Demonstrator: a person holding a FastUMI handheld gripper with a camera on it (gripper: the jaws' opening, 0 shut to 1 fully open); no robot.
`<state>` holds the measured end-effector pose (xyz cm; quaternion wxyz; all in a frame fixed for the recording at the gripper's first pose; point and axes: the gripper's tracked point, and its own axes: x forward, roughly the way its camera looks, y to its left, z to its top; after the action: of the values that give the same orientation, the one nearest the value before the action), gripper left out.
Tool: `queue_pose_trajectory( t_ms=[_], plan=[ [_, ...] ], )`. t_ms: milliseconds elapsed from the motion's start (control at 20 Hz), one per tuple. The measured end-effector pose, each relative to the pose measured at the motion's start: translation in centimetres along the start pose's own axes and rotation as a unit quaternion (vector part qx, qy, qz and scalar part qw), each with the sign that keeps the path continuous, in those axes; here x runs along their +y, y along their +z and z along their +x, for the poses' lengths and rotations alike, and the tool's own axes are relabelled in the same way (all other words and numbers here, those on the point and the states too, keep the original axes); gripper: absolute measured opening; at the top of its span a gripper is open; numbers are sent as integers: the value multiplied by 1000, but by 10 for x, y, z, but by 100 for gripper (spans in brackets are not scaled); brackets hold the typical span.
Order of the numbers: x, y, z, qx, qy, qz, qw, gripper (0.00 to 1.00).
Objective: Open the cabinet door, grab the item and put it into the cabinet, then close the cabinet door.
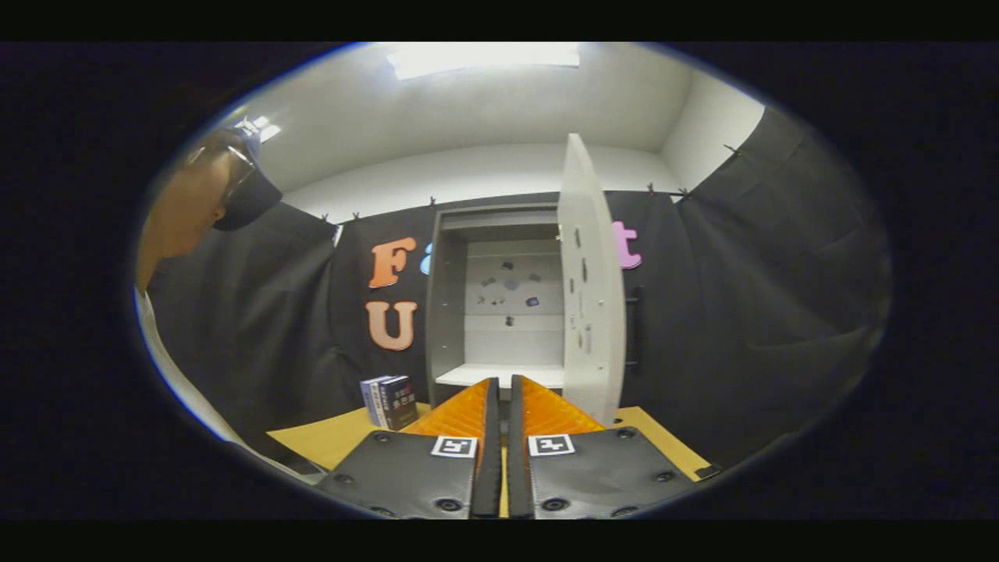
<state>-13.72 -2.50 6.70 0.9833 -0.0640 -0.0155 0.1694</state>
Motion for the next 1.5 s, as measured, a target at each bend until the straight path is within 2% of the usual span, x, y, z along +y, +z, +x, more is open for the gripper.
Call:
queue_pose_trajectory(
  t_ms=[100,250,300,400,500,650,900,1150,1250,1300,1400,1500],
  plan=[
    [29,-24,23,21,35,6,999,13],
    [29,-80,68,80,40,11,996,55],
    [26,-101,80,101,37,17,994,61],
    [23,-151,105,154,31,45,987,88],
    [19,-200,121,203,20,69,976,100],
    [10,-275,135,265,-8,70,962,97],
    [21,-377,142,355,-27,64,932,97],
    [6,-434,136,395,-78,71,913,97],
    [9,-451,132,410,-82,100,903,91],
    [10,-456,131,413,-86,111,900,87],
    [7,-457,129,413,-91,125,898,69],
    [1,-457,130,413,-106,120,896,35]
  ],
)
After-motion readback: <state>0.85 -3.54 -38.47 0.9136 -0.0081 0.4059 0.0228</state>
